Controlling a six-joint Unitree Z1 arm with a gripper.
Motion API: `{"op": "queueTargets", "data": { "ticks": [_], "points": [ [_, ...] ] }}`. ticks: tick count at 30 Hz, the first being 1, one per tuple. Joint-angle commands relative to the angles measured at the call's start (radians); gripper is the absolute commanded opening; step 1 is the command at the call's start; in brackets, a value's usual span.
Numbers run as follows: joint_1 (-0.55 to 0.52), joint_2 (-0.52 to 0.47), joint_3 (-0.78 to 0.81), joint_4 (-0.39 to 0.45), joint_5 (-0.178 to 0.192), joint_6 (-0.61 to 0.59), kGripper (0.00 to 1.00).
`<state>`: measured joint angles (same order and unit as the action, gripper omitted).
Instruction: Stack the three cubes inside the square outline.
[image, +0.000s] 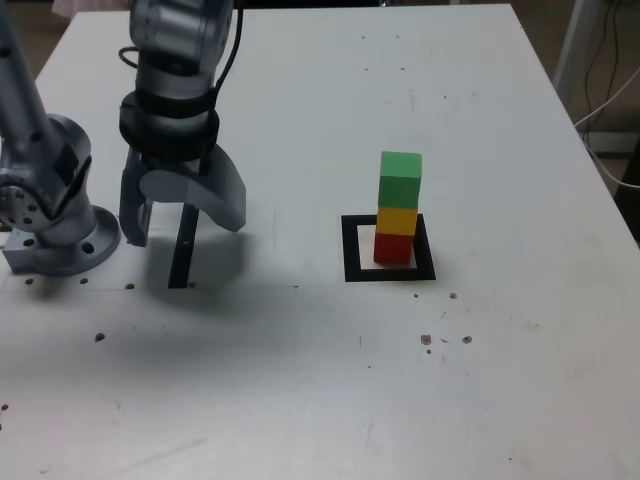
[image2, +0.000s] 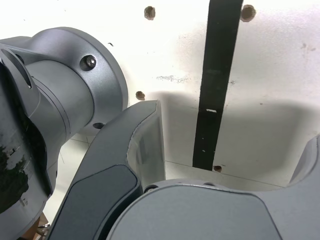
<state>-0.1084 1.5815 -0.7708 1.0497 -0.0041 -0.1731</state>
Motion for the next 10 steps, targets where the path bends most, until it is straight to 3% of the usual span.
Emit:
{"op": "queueTargets", "data": {
  "ticks": [1,10],
  "points": [
    [0.001,0.005,0.001,-0.005,-0.002,-0.002,0.99],
    [0.001,0.002,0.004,-0.014,-0.003,-0.002,0.99]
  ]
}}
